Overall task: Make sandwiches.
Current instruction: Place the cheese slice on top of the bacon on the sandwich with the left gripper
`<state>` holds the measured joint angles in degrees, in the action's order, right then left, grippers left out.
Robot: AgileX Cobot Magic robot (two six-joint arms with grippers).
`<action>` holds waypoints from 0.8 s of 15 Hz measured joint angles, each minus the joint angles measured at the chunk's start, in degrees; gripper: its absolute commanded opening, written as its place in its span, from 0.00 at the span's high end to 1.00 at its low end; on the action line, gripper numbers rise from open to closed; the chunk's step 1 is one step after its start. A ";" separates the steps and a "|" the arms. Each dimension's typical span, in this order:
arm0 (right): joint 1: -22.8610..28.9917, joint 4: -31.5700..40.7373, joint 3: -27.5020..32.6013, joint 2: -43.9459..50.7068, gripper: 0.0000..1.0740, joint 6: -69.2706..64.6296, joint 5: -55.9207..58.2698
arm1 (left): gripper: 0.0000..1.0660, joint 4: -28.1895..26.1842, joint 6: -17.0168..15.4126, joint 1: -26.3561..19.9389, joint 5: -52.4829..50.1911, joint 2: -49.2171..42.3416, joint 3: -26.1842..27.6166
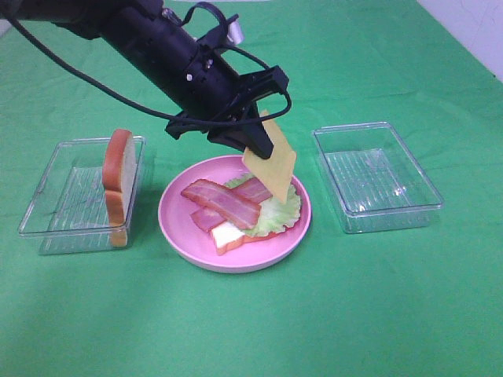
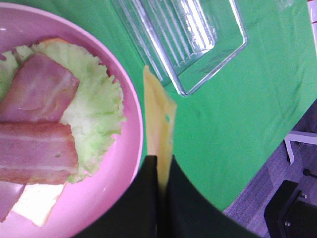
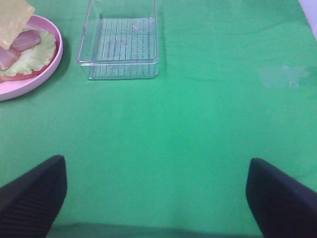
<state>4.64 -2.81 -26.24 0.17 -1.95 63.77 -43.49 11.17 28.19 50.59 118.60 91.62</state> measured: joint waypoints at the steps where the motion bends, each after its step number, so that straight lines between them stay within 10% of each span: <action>1: 0.00 0.00 0.00 0.00 0.12 0.00 0.00 | 1.00 0.00 0.00 0.00 0.00 1.15 0.00; 10: 0.00 0.00 0.00 0.00 0.12 0.00 0.00 | 1.00 7.68 -1.03 0.00 -0.06 6.70 0.00; 12: 0.00 0.00 0.00 0.00 0.12 0.00 0.00 | 0.86 10.71 -3.21 0.00 -0.34 6.70 0.00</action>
<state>4.64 -2.81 -26.24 0.17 -1.95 63.77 -32.77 7.96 28.19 50.25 125.31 91.62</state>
